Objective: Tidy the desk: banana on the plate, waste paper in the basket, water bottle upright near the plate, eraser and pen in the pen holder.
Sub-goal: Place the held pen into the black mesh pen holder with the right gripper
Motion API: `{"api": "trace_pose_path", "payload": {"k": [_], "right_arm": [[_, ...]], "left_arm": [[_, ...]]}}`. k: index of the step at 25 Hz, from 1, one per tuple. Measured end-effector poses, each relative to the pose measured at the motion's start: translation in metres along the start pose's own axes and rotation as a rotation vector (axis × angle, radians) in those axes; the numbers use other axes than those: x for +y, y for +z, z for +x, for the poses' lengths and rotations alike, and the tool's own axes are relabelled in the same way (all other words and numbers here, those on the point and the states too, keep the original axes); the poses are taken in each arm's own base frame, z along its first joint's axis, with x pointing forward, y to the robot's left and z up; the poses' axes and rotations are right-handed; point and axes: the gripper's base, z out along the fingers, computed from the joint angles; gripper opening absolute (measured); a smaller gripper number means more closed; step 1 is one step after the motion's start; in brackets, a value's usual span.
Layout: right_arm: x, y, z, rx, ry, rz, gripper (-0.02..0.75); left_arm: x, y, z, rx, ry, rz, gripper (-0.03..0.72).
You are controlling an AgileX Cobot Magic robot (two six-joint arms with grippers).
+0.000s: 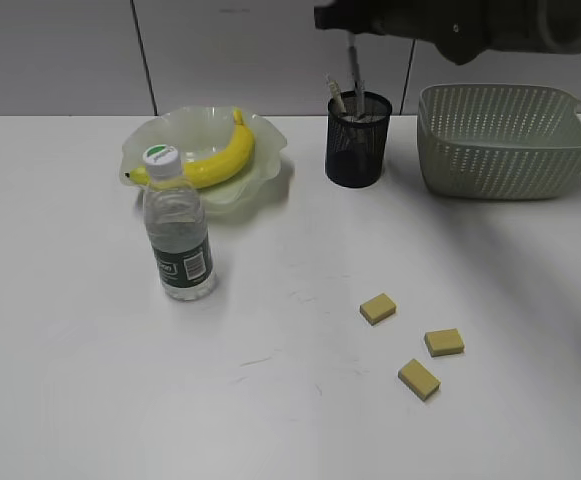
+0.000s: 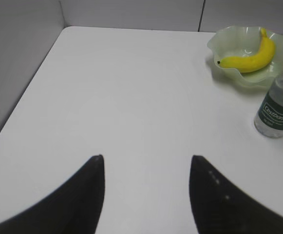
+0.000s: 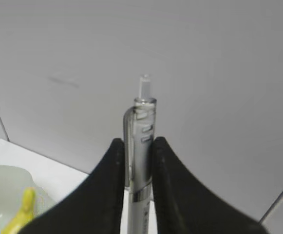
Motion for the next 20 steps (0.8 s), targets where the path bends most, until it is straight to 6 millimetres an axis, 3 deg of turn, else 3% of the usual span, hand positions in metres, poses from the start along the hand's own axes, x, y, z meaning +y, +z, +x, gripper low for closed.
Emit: {"api": "trace_pose_path", "payload": {"k": [7,13,16,20], "right_arm": [[0.000,0.014,0.043,0.096,0.006,-0.001,0.145],[-0.003,0.012,0.049,0.171,0.003,0.015,0.361],[-0.008,0.002,0.041,0.244,-0.009,0.038,0.422],[-0.013,-0.032,-0.003,0.306,-0.054,0.076,0.435]], "left_arm": [[0.000,0.000,0.000,0.000,0.000,0.000,0.416],[0.000,0.000,0.000,0.000,0.000,0.000,0.416],[0.000,0.000,0.000,0.000,0.000,0.000,0.416],[0.000,0.000,0.000,0.000,0.000,0.000,0.416]]}}
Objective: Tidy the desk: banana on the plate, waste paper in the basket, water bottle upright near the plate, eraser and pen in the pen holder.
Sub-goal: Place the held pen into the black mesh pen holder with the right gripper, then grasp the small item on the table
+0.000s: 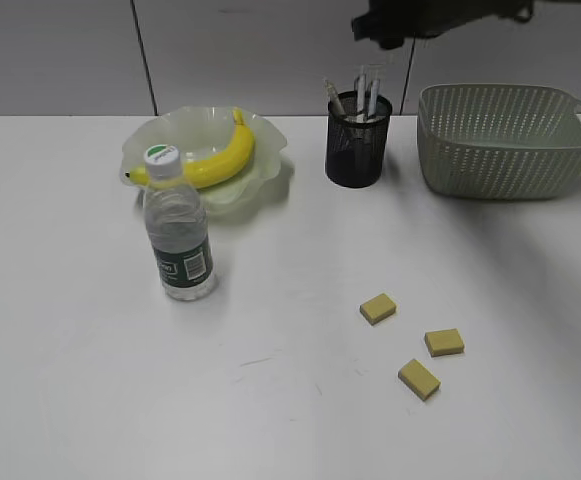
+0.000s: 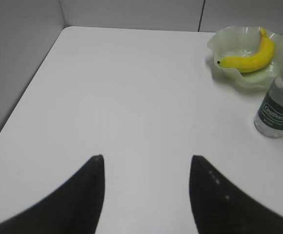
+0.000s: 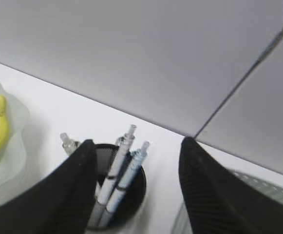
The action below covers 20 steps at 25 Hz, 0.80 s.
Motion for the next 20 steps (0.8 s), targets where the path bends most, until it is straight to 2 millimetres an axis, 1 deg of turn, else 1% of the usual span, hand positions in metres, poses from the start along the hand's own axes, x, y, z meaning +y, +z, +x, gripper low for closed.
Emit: {"api": "trace_pose_path", "payload": {"k": [1,2,3,4,6,8,9,11,12,15,17,19,20], "right_arm": [[-0.002,-0.017,-0.008,0.004,-0.005,0.009,0.435],[-0.005,-0.033,-0.012,0.024,-0.008,0.018,0.432],[-0.007,-0.053,-0.015,0.049,-0.007,0.027,0.427],[-0.009,-0.073,-0.016,0.078,-0.006,0.037,0.421],[-0.012,-0.114,-0.008,0.177,0.007,0.053,0.411],[-0.013,-0.160,0.008,0.267,0.042,0.054,0.405],[-0.013,-0.180,0.017,0.311,0.065,0.050,0.404],[-0.011,-0.225,0.039,0.363,0.091,0.041,0.403],[-0.011,-0.246,0.051,0.379,0.100,0.037,0.403],[-0.009,-0.302,0.085,0.398,0.118,0.032,0.403],[-0.008,-0.334,0.107,0.401,0.130,0.029,0.403],[-0.007,-0.367,0.127,0.364,0.148,0.026,0.398],[-0.006,-0.378,0.135,0.359,0.155,0.022,0.392]], "left_arm": [[0.000,0.000,0.000,0.000,0.000,0.000,0.416],[0.000,0.000,0.000,0.000,0.000,0.000,0.416],[0.000,0.000,0.000,0.000,0.000,0.000,0.416],[0.000,0.000,0.000,0.000,0.000,0.000,0.416],[0.000,0.000,0.000,0.002,0.000,0.000,0.415],[-0.001,0.003,-0.002,0.020,0.005,-0.002,0.412],[-0.002,0.007,-0.004,0.036,0.015,-0.001,0.407],[-0.006,0.013,-0.013,0.051,0.059,0.023,0.396],[-0.010,0.017,-0.019,0.050,0.084,0.049,0.392],[-0.026,0.034,-0.047,-0.025,0.118,0.156,0.388],[-0.037,0.052,-0.064,-0.024,0.145,0.220,0.379],[-0.050,0.072,-0.080,0.003,0.189,0.293,0.363],[-0.056,0.083,-0.088,0.028,0.201,0.331,0.352]]}}
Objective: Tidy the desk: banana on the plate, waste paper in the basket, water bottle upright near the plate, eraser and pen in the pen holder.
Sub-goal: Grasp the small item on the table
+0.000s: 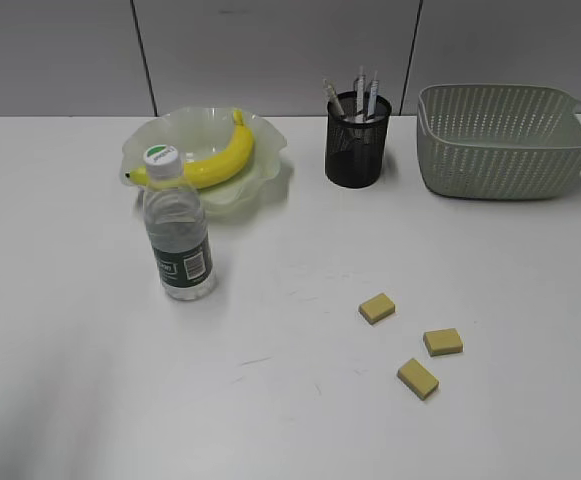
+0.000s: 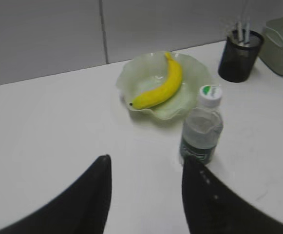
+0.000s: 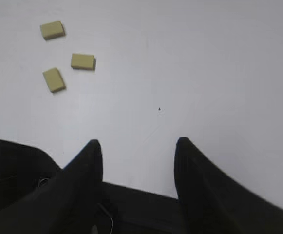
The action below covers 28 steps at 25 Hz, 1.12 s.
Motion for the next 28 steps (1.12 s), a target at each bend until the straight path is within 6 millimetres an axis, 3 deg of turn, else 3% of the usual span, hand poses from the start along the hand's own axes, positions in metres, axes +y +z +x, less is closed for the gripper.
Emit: {"api": "trace_pose_path", "payload": {"k": [4,6,9,11,15,19,24,28], "right_arm": [[-0.005,-0.023,0.049,-0.098,0.016,-0.016,0.379],[-0.006,-0.029,0.071,-0.170,0.023,-0.028,0.373],[-0.008,-0.044,0.090,-0.302,0.030,-0.047,0.369],[-0.009,-0.050,0.098,-0.368,0.035,-0.053,0.363],[-0.009,-0.050,0.102,-0.399,0.036,-0.054,0.355],[-0.009,-0.045,0.101,-0.409,0.034,-0.057,0.349],[-0.009,-0.045,0.100,-0.422,0.033,-0.058,0.342],[-0.009,-0.045,0.100,-0.422,0.033,-0.058,0.342]], "left_arm": [[-0.011,0.053,-0.040,0.076,0.107,0.169,0.332],[-0.025,0.075,-0.059,0.089,0.177,0.245,0.329],[-0.067,0.108,-0.078,0.115,0.330,0.378,0.328],[-0.100,0.136,-0.078,0.161,0.422,0.444,0.328],[-0.164,0.192,-0.060,0.277,0.545,0.552,0.328],[-0.209,0.240,-0.033,0.379,0.603,0.611,0.328],[-0.239,0.289,-0.006,0.460,0.629,0.633,0.328],[-0.248,0.320,0.022,0.533,0.638,0.635,0.329]]}}
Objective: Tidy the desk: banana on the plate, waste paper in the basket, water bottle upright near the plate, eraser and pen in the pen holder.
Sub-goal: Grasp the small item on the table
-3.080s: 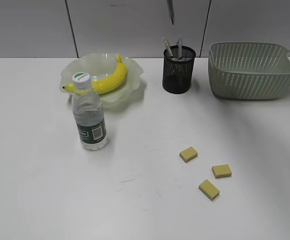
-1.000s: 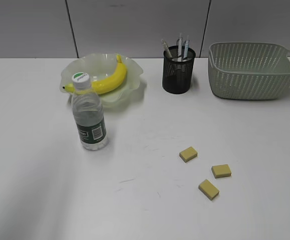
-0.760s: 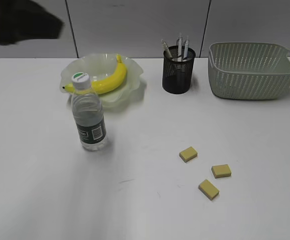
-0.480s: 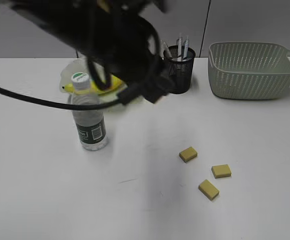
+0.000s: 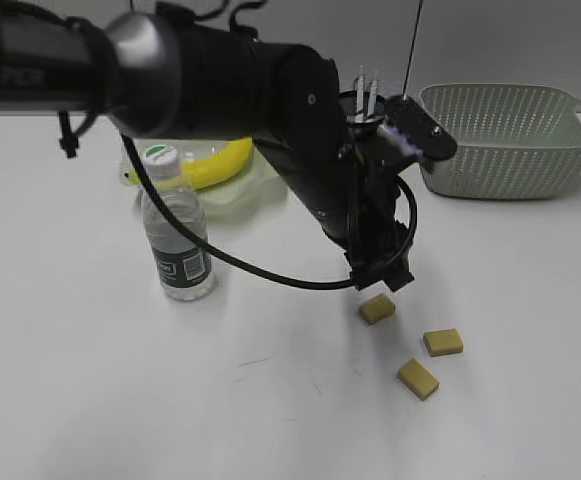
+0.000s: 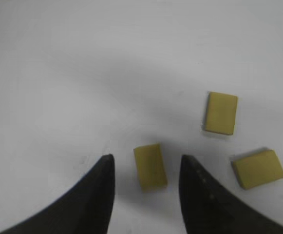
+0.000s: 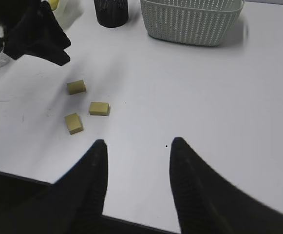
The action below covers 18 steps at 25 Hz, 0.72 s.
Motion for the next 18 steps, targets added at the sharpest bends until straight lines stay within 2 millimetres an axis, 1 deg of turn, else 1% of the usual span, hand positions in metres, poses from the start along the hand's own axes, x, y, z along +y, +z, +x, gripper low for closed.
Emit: {"api": "trace_pose_path", "payload": {"k": [2,4,8,12,16,18], "right_arm": [[0.000,0.000,0.000,0.000,0.000,0.000,0.342],[0.000,0.000,0.000,0.000,0.000,0.000,0.341],[0.000,0.000,0.000,0.000,-0.001,0.000,0.330],[0.000,0.000,0.000,0.000,-0.001,0.000,0.303],[0.000,0.000,0.000,0.000,-0.002,0.000,0.297],[0.000,0.000,0.000,0.000,-0.002,0.000,0.296]], "left_arm": [[0.001,0.017,0.003,0.025,-0.004,0.009,0.330],[0.002,0.029,0.007,0.043,-0.007,0.015,0.337],[0.002,0.048,0.014,0.077,-0.012,0.026,0.348],[0.002,0.062,0.021,0.099,-0.016,0.032,0.349],[0.002,0.073,0.027,0.118,-0.020,0.037,0.349],[0.002,0.074,0.028,0.122,-0.020,0.038,0.346]]}}
